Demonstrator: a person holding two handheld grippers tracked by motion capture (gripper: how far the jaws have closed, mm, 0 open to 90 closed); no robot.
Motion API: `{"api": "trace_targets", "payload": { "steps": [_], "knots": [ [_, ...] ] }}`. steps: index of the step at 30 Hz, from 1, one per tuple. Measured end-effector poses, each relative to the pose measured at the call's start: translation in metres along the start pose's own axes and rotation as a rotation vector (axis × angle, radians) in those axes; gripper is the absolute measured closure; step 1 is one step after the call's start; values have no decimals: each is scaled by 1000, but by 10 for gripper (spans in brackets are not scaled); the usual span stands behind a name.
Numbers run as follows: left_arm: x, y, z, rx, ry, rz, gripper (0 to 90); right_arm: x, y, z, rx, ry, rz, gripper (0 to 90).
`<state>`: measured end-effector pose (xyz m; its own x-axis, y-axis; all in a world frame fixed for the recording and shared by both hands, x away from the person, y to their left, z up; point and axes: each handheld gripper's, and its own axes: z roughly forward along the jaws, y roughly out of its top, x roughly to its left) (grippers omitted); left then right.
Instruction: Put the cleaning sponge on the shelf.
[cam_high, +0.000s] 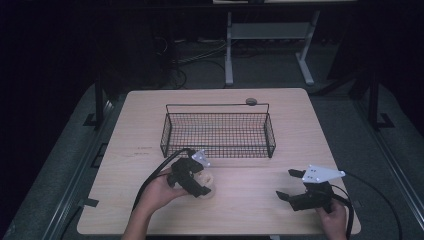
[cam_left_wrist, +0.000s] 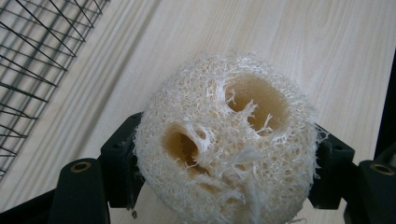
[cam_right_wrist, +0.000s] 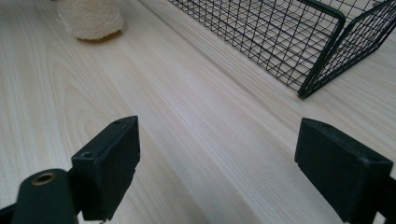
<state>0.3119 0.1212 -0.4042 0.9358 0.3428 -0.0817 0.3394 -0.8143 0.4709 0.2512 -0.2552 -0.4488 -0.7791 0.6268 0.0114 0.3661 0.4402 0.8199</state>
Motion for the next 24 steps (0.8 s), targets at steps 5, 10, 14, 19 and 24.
{"api": "trace_targets", "payload": {
  "steps": [5, 10, 14, 19, 24],
  "knots": [
    [0, 6, -6, -5, 3, 10, 274, 0, 0, 0, 0, 1, 1, 136],
    [1, 10, -11, -7, 10, 15, 274, 1, 0, 0, 0, 1, -2, 136],
    [4, 14, -15, -7, 14, 15, 274, 0, 0, 0, 1, 3, 2, 135],
    [8, 21, -22, -15, 17, 18, 274, 1, 0, 0, 1, 2, 0, 136],
    [13, 27, -30, -26, 12, 17, 274, 1, 0, 0, 1, 3, 0, 135]
  ]
}}
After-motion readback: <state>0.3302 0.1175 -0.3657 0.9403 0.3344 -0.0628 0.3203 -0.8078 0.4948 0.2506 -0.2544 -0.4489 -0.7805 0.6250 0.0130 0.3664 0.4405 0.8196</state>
